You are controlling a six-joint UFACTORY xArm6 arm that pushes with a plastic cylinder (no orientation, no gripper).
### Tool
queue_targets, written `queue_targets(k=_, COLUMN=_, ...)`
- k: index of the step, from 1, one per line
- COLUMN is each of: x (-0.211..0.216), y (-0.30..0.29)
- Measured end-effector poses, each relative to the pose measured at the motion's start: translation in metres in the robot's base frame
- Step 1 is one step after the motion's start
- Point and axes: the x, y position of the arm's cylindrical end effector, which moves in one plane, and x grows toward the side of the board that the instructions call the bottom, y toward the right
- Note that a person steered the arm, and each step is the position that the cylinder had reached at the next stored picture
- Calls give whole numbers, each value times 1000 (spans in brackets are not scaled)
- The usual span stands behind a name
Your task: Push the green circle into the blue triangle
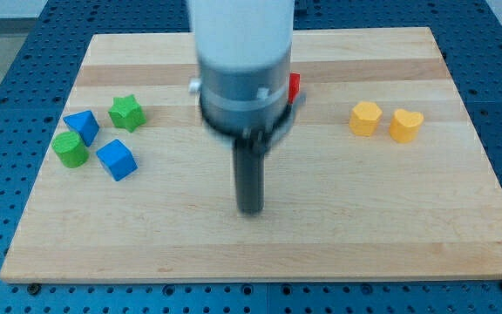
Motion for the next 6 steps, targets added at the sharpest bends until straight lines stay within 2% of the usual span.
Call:
queue_targets(k=1, x=35, y=-85)
queue_targets(k=2, x=-15, y=-197)
queue_targets(k=3, x=-85, y=-215)
queue_targets(k=4, x=-109, y=-251)
queue_targets(k=5, x=-76, y=-266)
queue_targets(k=6, x=-83, y=-278)
